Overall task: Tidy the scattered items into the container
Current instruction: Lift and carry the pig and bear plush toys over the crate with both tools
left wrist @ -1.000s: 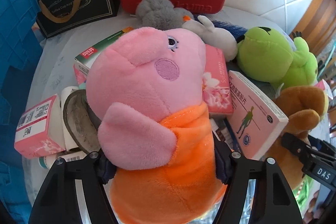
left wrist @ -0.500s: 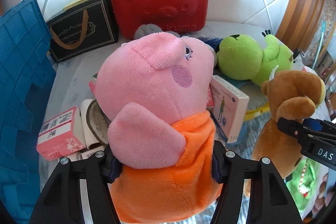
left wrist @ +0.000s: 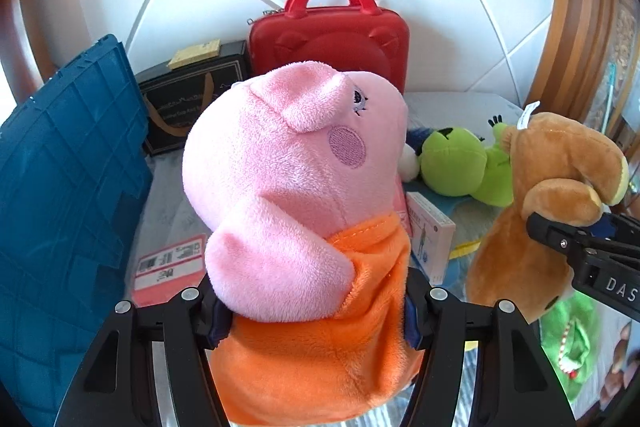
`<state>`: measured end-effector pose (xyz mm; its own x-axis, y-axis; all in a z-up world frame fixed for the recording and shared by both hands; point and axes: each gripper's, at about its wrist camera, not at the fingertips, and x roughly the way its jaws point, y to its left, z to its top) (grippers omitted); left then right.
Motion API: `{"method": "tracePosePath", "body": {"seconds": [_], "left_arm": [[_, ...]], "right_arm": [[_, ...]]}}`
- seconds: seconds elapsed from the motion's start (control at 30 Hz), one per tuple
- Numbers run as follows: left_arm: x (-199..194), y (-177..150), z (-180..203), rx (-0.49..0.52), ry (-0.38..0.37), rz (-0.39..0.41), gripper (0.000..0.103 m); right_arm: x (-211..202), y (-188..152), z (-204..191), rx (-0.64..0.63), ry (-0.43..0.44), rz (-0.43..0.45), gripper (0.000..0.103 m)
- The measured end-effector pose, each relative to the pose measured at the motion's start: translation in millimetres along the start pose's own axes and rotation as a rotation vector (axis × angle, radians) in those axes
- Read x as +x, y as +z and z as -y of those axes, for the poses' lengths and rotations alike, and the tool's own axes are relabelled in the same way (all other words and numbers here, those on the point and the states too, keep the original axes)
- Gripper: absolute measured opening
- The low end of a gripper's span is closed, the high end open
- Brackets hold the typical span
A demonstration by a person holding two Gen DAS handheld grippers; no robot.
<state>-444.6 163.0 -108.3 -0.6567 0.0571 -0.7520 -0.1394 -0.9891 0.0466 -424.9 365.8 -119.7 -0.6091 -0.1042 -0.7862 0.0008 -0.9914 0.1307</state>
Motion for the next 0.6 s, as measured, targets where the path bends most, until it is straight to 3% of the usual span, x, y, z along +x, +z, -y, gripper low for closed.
{"method": "tracePosePath", "body": {"seconds": [0.3, 0.6], "left_arm": [[-63.1, 35.6, -50.6, -0.035, 0.077, 0.109, 0.063], [-134.5, 90.3, -158.7, -0.122, 0.196, 0.183, 0.064]], "right_arm": [[-38.8, 49.0, -79.6, -0.116, 0.056, 0.09, 0.061], [-89.3, 113.7, -203.2, -0.245, 0.152, 0.194, 0.061]]}}
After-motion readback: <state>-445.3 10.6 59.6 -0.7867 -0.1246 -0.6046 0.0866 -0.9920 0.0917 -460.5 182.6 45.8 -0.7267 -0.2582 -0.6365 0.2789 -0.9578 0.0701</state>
